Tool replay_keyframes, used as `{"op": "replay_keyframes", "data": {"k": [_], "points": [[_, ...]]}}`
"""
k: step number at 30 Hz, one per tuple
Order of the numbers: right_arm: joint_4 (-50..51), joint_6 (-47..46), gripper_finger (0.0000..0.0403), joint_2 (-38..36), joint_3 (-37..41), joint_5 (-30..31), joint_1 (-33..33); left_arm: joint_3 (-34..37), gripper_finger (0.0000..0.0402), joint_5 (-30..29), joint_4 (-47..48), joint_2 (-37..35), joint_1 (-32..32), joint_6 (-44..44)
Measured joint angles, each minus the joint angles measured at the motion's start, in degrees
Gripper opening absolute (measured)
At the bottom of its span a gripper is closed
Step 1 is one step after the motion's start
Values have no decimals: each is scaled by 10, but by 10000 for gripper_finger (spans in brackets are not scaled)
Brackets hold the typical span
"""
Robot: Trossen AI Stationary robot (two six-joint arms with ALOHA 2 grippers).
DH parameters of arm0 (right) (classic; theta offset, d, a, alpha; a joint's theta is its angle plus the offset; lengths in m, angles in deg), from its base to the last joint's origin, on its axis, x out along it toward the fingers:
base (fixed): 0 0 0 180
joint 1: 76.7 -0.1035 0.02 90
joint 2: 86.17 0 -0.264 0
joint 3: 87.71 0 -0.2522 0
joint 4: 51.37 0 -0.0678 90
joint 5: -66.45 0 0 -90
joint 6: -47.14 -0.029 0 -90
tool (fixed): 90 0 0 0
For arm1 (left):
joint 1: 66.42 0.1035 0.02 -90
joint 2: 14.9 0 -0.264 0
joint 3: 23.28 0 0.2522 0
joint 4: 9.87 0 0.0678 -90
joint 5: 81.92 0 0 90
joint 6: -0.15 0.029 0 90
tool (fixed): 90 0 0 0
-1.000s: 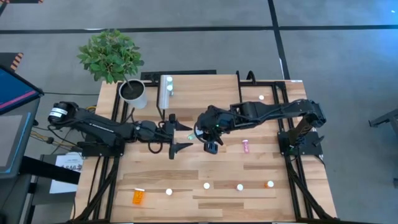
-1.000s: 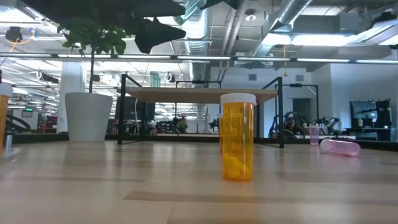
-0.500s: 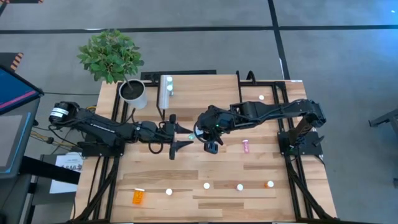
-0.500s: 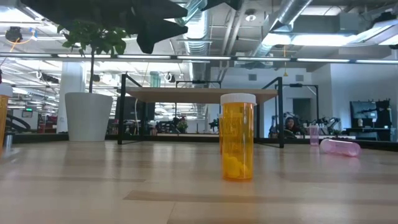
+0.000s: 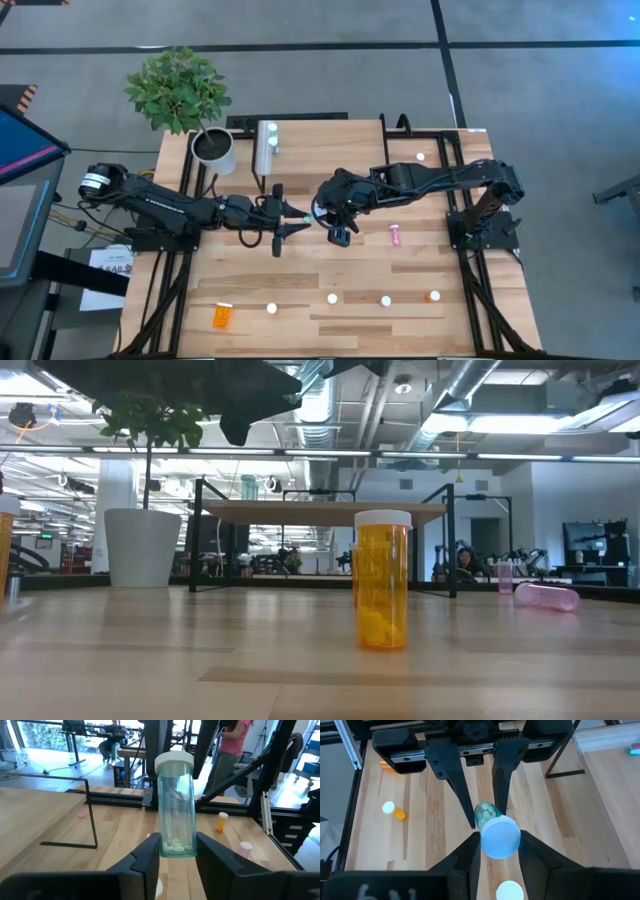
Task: Pick and place medicine bottles onto shelf by color
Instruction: Put the blue pill bottle on the shelf aligned with the other blue pill bottles
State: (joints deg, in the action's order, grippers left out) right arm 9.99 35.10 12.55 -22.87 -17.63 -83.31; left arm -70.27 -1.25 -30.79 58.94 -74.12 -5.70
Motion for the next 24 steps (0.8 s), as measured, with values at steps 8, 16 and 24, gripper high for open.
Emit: {"op": "replay_keyframes", "data": {"k": [8, 16, 24], "points": [[-1, 0, 202, 0, 0, 0, 0, 0, 84, 1, -3, 0, 0, -9], [12, 5, 244, -15, 1, 0, -3, 0, 90, 44, -35, -1, 0, -19], [62, -14, 240, -42, 13, 112, -53, 0, 88, 83, -67, -1, 0, -13]]}}
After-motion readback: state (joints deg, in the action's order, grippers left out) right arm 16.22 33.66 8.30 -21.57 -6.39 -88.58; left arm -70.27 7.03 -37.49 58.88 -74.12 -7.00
